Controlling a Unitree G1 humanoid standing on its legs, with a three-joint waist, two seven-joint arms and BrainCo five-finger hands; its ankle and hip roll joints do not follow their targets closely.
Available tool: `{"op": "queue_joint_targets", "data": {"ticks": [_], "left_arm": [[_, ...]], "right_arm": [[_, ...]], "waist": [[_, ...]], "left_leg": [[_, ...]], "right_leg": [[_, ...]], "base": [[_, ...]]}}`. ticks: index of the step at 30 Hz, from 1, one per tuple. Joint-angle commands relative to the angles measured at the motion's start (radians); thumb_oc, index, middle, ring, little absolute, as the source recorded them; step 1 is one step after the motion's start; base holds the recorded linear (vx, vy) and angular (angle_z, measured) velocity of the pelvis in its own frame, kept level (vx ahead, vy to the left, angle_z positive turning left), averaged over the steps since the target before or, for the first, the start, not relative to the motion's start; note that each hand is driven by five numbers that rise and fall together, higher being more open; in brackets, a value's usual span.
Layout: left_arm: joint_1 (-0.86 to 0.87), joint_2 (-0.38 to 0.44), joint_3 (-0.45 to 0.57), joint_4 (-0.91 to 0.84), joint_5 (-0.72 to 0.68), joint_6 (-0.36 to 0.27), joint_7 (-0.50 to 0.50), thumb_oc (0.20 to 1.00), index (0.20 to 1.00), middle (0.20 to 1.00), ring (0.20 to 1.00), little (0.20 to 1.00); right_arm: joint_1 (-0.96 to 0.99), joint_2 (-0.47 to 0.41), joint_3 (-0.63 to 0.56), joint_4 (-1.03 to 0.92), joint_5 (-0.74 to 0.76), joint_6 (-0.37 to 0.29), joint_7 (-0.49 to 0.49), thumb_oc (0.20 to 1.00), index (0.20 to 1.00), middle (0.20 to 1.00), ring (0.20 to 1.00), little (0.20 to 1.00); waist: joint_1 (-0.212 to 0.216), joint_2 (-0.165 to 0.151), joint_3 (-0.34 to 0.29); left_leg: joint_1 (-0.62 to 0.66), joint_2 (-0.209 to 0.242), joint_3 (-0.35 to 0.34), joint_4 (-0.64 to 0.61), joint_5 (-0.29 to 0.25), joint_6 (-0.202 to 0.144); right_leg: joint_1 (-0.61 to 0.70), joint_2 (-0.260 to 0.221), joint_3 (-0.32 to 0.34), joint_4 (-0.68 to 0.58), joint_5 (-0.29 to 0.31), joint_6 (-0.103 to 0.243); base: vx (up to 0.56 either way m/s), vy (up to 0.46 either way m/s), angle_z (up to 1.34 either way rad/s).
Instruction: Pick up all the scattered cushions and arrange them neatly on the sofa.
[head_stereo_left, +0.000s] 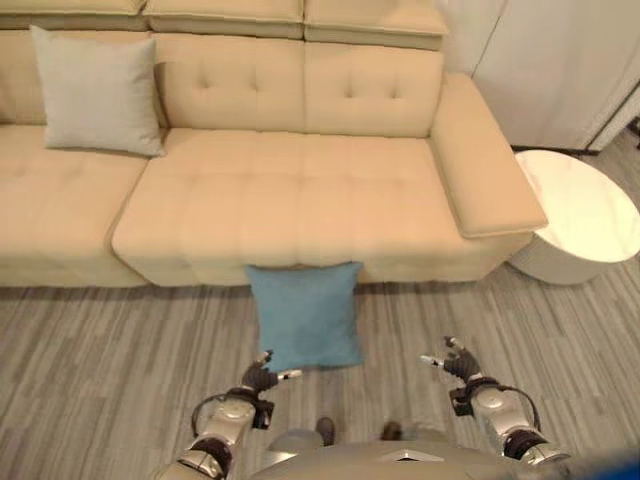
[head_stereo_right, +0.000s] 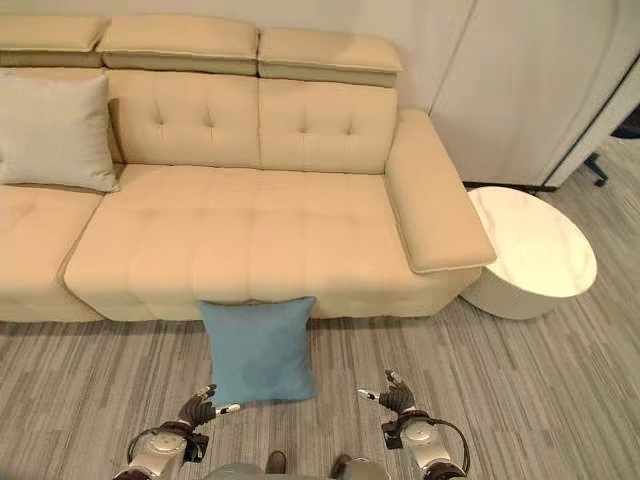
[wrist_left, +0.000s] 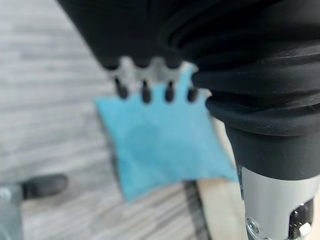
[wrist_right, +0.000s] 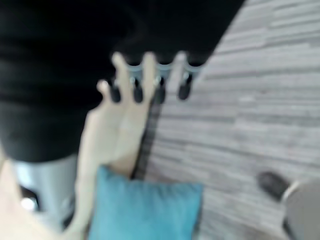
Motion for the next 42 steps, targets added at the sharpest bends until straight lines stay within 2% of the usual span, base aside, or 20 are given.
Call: {"op": "queue_joint_targets", "data": {"ticks": [1, 3, 5, 7, 8, 9, 14, 15, 17, 19, 21, 29, 31, 32, 34, 35, 36, 38, 40, 42], "left_arm": [[-0.03, -0.027, -0.01, 0.017, 0.026, -0.024, -0.004, 1.0, 1.0, 1.0, 1.0, 1.0], [-0.022, -0.035, -0.011, 0.016, 0.021, -0.024, -0.009, 1.0, 1.0, 1.0, 1.0, 1.0], [-0.022, -0.039, -0.013, 0.013, 0.021, -0.023, -0.009, 1.0, 1.0, 1.0, 1.0, 1.0], [-0.017, -0.046, -0.013, 0.014, 0.019, -0.02, -0.011, 1.0, 1.0, 1.0, 1.0, 1.0], [-0.014, -0.048, -0.013, 0.02, 0.023, -0.018, -0.011, 1.0, 1.0, 1.0, 1.0, 1.0], [-0.012, -0.049, -0.009, 0.021, 0.023, -0.016, -0.012, 1.0, 1.0, 1.0, 1.0, 1.0], [-0.003, -0.032, 0.0, 0.017, 0.011, -0.017, -0.008, 1.0, 1.0, 1.0, 1.0, 1.0], [-0.008, -0.031, -0.007, 0.021, 0.014, -0.018, -0.01, 1.0, 1.0, 1.0, 1.0, 1.0], [-0.007, -0.031, -0.009, 0.024, 0.017, -0.017, -0.01, 1.0, 1.0, 1.0, 1.0, 1.0], [-0.009, -0.03, -0.015, 0.04, 0.033, -0.017, -0.015, 1.0, 1.0, 1.0, 1.0, 1.0], [-0.011, -0.026, -0.013, 0.041, 0.032, -0.018, -0.015, 1.0, 1.0, 1.0, 1.0, 1.0], [-0.006, -0.014, 0.013, 0.063, 0.036, -0.02, -0.016, 1.0, 1.0, 1.0, 1.0, 1.0], [-0.003, -0.011, 0.018, 0.068, 0.038, -0.018, -0.016, 1.0, 1.0, 1.0, 1.0, 1.0], [-0.002, -0.007, 0.016, 0.064, 0.033, -0.018, -0.018, 1.0, 1.0, 1.0, 1.0, 1.0], [-0.005, 0.0, 0.017, 0.061, 0.031, -0.018, -0.017, 1.0, 1.0, 1.0, 1.0, 1.0], [-0.005, 0.0, 0.018, 0.061, 0.031, -0.018, -0.017, 1.0, 1.0, 1.0, 1.0, 1.0], [-0.008, 0.004, 0.017, 0.061, 0.035, -0.015, -0.018, 1.0, 1.0, 1.0, 1.0, 1.0], [-0.008, 0.01, 0.018, 0.062, 0.035, -0.016, -0.015, 1.0, 1.0, 1.0, 1.0, 1.0], [-0.018, 0.011, 0.027, 0.065, 0.022, -0.015, -0.013, 1.0, 1.0, 1.0, 1.0, 1.0], [-0.013, 0.01, 0.036, 0.072, 0.009, -0.019, -0.01, 1.0, 1.0, 1.0, 1.0, 1.0]], "right_arm": [[-0.01, -0.034, -0.006, -0.028, 0.041, -0.034, -0.002, 1.0, 1.0, 1.0, 1.0, 1.0], [0.001, -0.048, -0.017, -0.031, 0.048, -0.034, -0.005, 1.0, 1.0, 1.0, 1.0, 1.0], [0.003, -0.054, -0.02, -0.033, 0.05, -0.035, -0.006, 1.0, 1.0, 1.0, 1.0, 1.0], [0.001, -0.062, -0.019, -0.032, 0.049, -0.035, -0.008, 1.0, 1.0, 1.0, 1.0, 1.0], [-0.004, -0.066, -0.016, -0.033, 0.045, -0.033, -0.01, 1.0, 1.0, 1.0, 1.0, 1.0], [-0.005, -0.065, -0.017, -0.029, 0.047, -0.032, -0.009, 1.0, 1.0, 1.0, 1.0, 1.0], [-0.014, -0.056, -0.002, -0.019, 0.046, -0.034, -0.007, 1.0, 1.0, 1.0, 1.0, 1.0], [-0.013, -0.055, 0.001, -0.018, 0.044, -0.033, -0.005, 1.0, 1.0, 1.0, 1.0, 1.0], [-0.011, -0.058, -0.005, -0.021, 0.045, -0.034, -0.005, 1.0, 1.0, 1.0, 1.0, 1.0], [-0.009, -0.046, -0.007, -0.008, 0.039, -0.03, -0.003, 1.0, 1.0, 1.0, 1.0, 1.0], [-0.008, -0.042, -0.008, -0.007, 0.04, -0.029, -0.002, 1.0, 1.0, 1.0, 1.0, 1.0], [-0.006, -0.015, -0.004, 0.001, 0.023, -0.013, 0.01, 1.0, 1.0, 1.0, 1.0, 1.0], [-0.007, -0.011, -0.005, 0.007, 0.019, -0.009, 0.015, 1.0, 1.0, 1.0, 1.0, 1.0], [-0.011, -0.012, -0.001, -0.002, 0.016, -0.008, 0.014, 1.0, 1.0, 1.0, 1.0, 1.0], [-0.015, -0.007, 0.007, -0.007, 0.016, -0.012, 0.017, 1.0, 1.0, 1.0, 1.0, 1.0], [-0.016, -0.007, 0.007, -0.007, 0.017, -0.012, 0.017, 1.0, 1.0, 1.0, 1.0, 1.0], [-0.018, -0.006, 0.01, -0.01, 0.019, -0.013, 0.016, 1.0, 1.0, 1.0, 1.0, 1.0], [-0.018, -0.01, 0.019, -0.014, 0.032, -0.02, 0.025, 1.0, 1.0, 1.0, 1.0, 1.0], [-0.02, -0.015, 0.022, -0.011, 0.039, -0.02, 0.024, 1.0, 1.0, 1.0, 1.0, 1.0], [-0.017, -0.016, 0.02, -0.017, 0.042, -0.021, 0.02, 1.0, 1.0, 1.0, 1.0, 1.0]], "waist": [[-0.001, 0.002, 0.004], [0.004, -0.002, -0.002], [-0.002, -0.004, -0.001], [-0.005, -0.008, 0.01], [-0.013, -0.012, 0.013], [-0.013, -0.014, 0.014], [0.02, -0.028, 0.008], [0.033, -0.03, 0.013], [0.032, -0.027, 0.009], [0.025, -0.024, -0.011], [0.024, -0.025, -0.014], [0.034, -0.023, -0.021], [0.034, -0.023, -0.014], [0.032, -0.023, 0.001], [0.027, -0.012, 0.018], [0.027, -0.012, 0.018], [0.025, -0.011, 0.022], [0.007, -0.016, 0.022], [0.012, -0.026, 0.029], [0.01, -0.024, 0.027]], "left_leg": [[-0.059, 0.007, -0.017, 0.012, 0.041, -0.074], [-0.083, -0.001, -0.027, 0.046, 0.033, -0.099], [-0.104, -0.001, -0.014, 0.074, 0.03, -0.108], [-0.125, 0.015, 0.057, 0.122, 0.019, -0.12], [-0.131, 0.044, 0.127, 0.132, 0.021, -0.126], [-0.132, 0.067, 0.159, 0.129, 0.023, -0.125], [-0.158, 0.111, 0.114, 0.093, 0.058, -0.136], [-0.194, 0.14, 0.07, 0.083, 0.093, -0.154], [-0.188, 0.141, 0.059, 0.064, 0.099, -0.153], [-0.142, 0.126, 0.054, 0.014, 0.092, -0.141], [-0.132, 0.121, 0.061, 0.012, 0.088, -0.137], [-0.081, 0.063, 0.095, 0.032, 0.021, -0.082], [-0.071, 0.05, 0.098, 0.04, 0.007, -0.065], [-0.062, 0.038, 0.094, 0.048, 0.003, -0.048], [-0.055, 0.042, 0.077, 0.046, 0.006, -0.037], [-0.054, 0.042, 0.077, 0.046, 0.006, -0.037], [-0.05, 0.04, 0.07, 0.042, 0.008, -0.036], [-0.041, 0.029, 0.031, 0.029, 0.016, -0.038], [-0.051, 0.018, 0.003, 0.039, 0.016, -0.046], [-0.056, 0.015, -0.023, 0.055, 0.012, -0.052]], "right_leg": [[0.1, 0.018, 0.028, -0.148, 0.111, 0.034], [0.133, 0.016, -0.011, -0.21, 0.131, 0.035], [0.137, 0.011, -0.03, -0.223, 0.134, 0.034], [0.16, -0.001, -0.077, -0.243, 0.137, 0.033], [0.175, -0.006, -0.104, -0.253, 0.138, 0.033], [0.182, -0.008, -0.117, -0.258, 0.138, 0.033], [0.195, -0.007, -0.131, -0.255, 0.124, 0.031], [0.196, -0.014, -0.135, -0.238, 0.102, 0.028], [0.202, -0.014, -0.14, -0.227, 0.093, 0.026], [0.21, -0.033, -0.141, -0.203, 0.094, 0.035], [0.212, -0.042, -0.137, -0.198, 0.097, 0.039], [0.206, -0.133, -0.098, -0.135, 0.143, 0.087], [0.175, -0.164, -0.078, -0.057, 0.178, 0.094], [0.143, -0.184, -0.053, 0.02, 0.229, 0.097], [0.102, -0.156, -0.025, 0.095, 0.213, 0.083], [0.101, -0.157, -0.024, 0.098, 0.212, 0.083], [0.086, -0.133, -0.013, 0.102, 0.201, 0.078], [0.05, -0.024, 0.066, 0.04, 0.14, 0.048], [0.044, -0.011, 0.049, -0.044, 0.139, 0.04], [0.055, -0.007, 0.063, -0.066, 0.127, 0.041]], "base": [[0.04, -0.046, 0.82], [0.08, -0.104, 0.42], [0.03, -0.057, 0.79], [-0.02, -0.048, 1.37], [-0.03, -0.031, 0.86], [-0.01, -0.02, 0.5], [0.05, 0.025, 0.36], [0.11, 0.141, -0.03], [0.11, 0.171, 0.03], [0.15, 0.284, 0.07], [0.1, 0.204, -0.02], [0.08, 0.216, -0.1], [0.05, 0.241, -0.31], [0.03, 0.237, -0.36], [0.02, 0.164, -0.18], [0.03, 0.078, -0.01], [0.05, 0.034, 0.06], [0.09, 0.013, 0.09], [0.09, -0.056, 0.42], [0.13, -0.068, 0.67]]}}
